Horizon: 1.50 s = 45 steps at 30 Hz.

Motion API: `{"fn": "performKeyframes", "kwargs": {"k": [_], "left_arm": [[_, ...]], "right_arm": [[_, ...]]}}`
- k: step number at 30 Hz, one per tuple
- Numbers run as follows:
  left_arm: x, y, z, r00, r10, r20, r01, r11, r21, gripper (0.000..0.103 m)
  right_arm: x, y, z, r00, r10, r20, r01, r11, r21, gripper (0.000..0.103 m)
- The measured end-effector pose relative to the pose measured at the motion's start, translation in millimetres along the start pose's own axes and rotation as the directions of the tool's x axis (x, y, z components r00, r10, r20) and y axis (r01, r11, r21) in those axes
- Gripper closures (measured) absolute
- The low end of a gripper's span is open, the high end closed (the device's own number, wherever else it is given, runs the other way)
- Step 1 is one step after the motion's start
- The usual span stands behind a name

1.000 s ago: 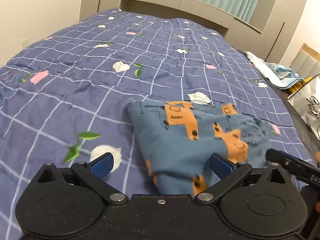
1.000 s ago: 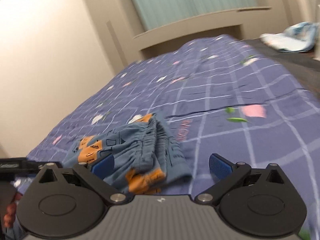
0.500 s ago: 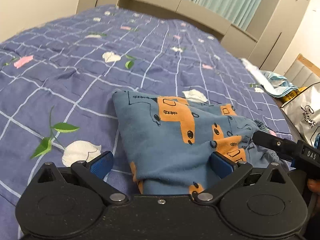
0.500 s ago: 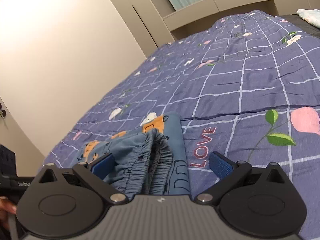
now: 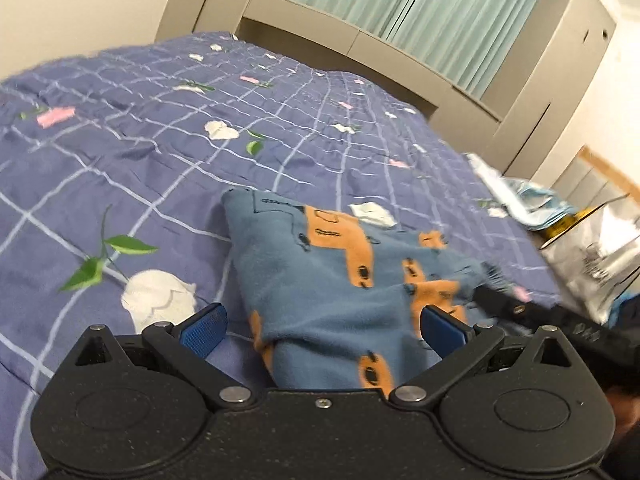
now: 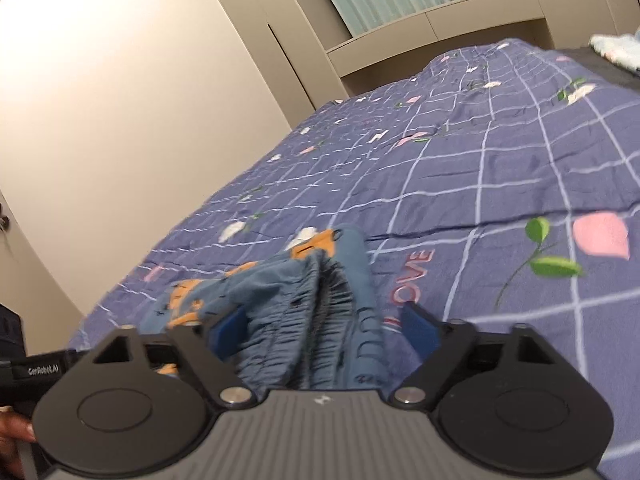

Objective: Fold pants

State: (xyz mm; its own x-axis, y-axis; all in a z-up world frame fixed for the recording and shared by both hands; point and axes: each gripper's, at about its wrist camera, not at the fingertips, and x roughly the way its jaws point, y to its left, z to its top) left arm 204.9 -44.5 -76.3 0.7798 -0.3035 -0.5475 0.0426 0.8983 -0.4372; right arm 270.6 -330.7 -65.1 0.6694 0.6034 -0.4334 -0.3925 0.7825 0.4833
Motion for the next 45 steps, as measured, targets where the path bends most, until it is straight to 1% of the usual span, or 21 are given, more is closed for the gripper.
{"fn": "performKeyframes", "kwargs": {"k": [1,3,6,8,12,15,18,20,23,25,28,29,30,32,35,36,37,39,40,42,45], "left_arm": [[-1.4,0.6,0.5,1.000,-0.014,-0.003,0.014,1.000,-0.011,0.001],[-1.7,0.1,1.8,0.999,-0.030,-0.018,0.030,0.999,-0.014,0.001],[-1.1,1.9,1.6,0.999,-0.013,-0.048,0.012,0.999,-0.030,0.006],[-0.9,3.3,1.6,0.999,0.002,-0.054,-0.004,0.999,-0.039,0.010],[0.7,0.9,2.8,0.998,0.011,-0.065,-0.012,1.000,-0.019,0.013],[3.0,3.0,6.8,0.997,-0.009,-0.077,0.006,1.000,-0.027,0.028],[2.0,3.2,11.1,0.997,-0.001,-0.076,-0.001,1.000,-0.029,0.041],[-0.8,1.2,13.3,0.998,0.006,-0.067,-0.007,1.000,-0.024,0.053],[-3.9,-10.2,18.1,0.999,0.006,-0.041,-0.004,0.999,0.036,0.060],[0.4,-16.9,23.7,0.999,0.005,-0.036,-0.003,0.997,0.074,0.060],[11.9,-25.4,35.2,0.999,-0.016,-0.031,0.019,0.995,0.095,0.061],[17.0,-29.2,39.4,0.999,-0.027,-0.028,0.029,0.995,0.101,0.065],[23.5,-34.0,43.7,0.999,-0.041,-0.028,0.044,0.993,0.106,0.066],[37.8,-45.9,50.7,0.996,-0.075,-0.041,0.080,0.991,0.111,0.067],[63.6,-70.9,56.9,0.989,-0.128,-0.069,0.137,0.981,0.136,0.066],[71.7,-78.4,56.2,0.987,-0.139,-0.082,0.149,0.978,0.143,0.065],[79.9,-86.2,55.2,0.985,-0.144,-0.098,0.158,0.976,0.153,0.063],[92.3,-97.0,50.2,0.984,-0.132,-0.122,0.152,0.972,0.177,0.060],[96.3,-100.6,46.6,0.985,-0.122,-0.126,0.144,0.971,0.190,0.058],[100.1,-103.6,40.6,0.985,-0.108,-0.131,0.134,0.970,0.205,0.056],[100.3,-97.2,36.3,0.985,-0.100,-0.138,0.126,0.972,0.197,0.050]], "right_arm": [[-1.6,-0.4,-1.7,1.000,0.015,0.002,-0.015,1.000,0.021,0.032],[-4.8,-0.2,-5.1,1.000,0.008,0.016,-0.009,0.999,0.050,0.035],[-8.8,0.8,-9.3,0.999,-0.015,0.041,0.012,0.996,0.088,0.043],[-10.8,4.2,-14.9,0.998,-0.031,0.060,0.024,0.994,0.111,0.051],[-13.3,23.0,-21.6,0.990,-0.110,0.088,0.104,0.992,0.069,0.057],[-13.6,43.8,-24.1,0.978,-0.178,0.111,0.183,0.983,-0.034,0.061],[-14.1,62.0,-27.1,0.962,-0.233,0.142,0.250,0.961,-0.120,0.065],[-14.3,71.0,-29.7,0.953,-0.257,0.160,0.282,0.946,-0.162,0.069],[-12.6,87.2,-32.9,0.938,-0.287,0.192,0.327,0.917,-0.228,0.073],[-11.2,95.4,-35.0,0.928,-0.307,0.213,0.357,0.897,-0.262,0.074],[-11.7,102.9,-35.7,0.915,-0.318,0.251,0.383,0.880,-0.280,0.075],[-13.0,103.7,-34.8,0.908,-0.323,0.267,0.394,0.875,-0.281,0.075],[-13.9,104.0,-33.7,0.900,-0.332,0.281,0.408,0.868,-0.281,0.075],[-18.2,102.2,-29.8,0.868,-0.372,0.328,0.465,0.841,-0.277,0.075],[-30.3,89.0,-22.7,0.821,-0.422,0.384,0.528,0.816,-0.234,0.075],[-34.9,82.3,-19.9,0.797,-0.449,0.403,0.556,0.807,-0.201,0.075],[-38.5,76.5,-18.2,0.779,-0.474,0.410,0.576,0.799,-0.173,0.074],[-43.8,61.4,-15.8,0.759,-0.521,0.391,0.603,0.789,-0.120,0.073],[-45.1,53.4,-15.9,0.761,-0.534,0.368,0.601,0.794,-0.093,0.073],[-44.7,39.7,-18.4,0.778,-0.538,0.325,0.581,0.812,-0.048,0.072],[-41.4,33.7,-20.0,0.780,-0.546,0.307,0.582,0.813,-0.031,0.068]]}}
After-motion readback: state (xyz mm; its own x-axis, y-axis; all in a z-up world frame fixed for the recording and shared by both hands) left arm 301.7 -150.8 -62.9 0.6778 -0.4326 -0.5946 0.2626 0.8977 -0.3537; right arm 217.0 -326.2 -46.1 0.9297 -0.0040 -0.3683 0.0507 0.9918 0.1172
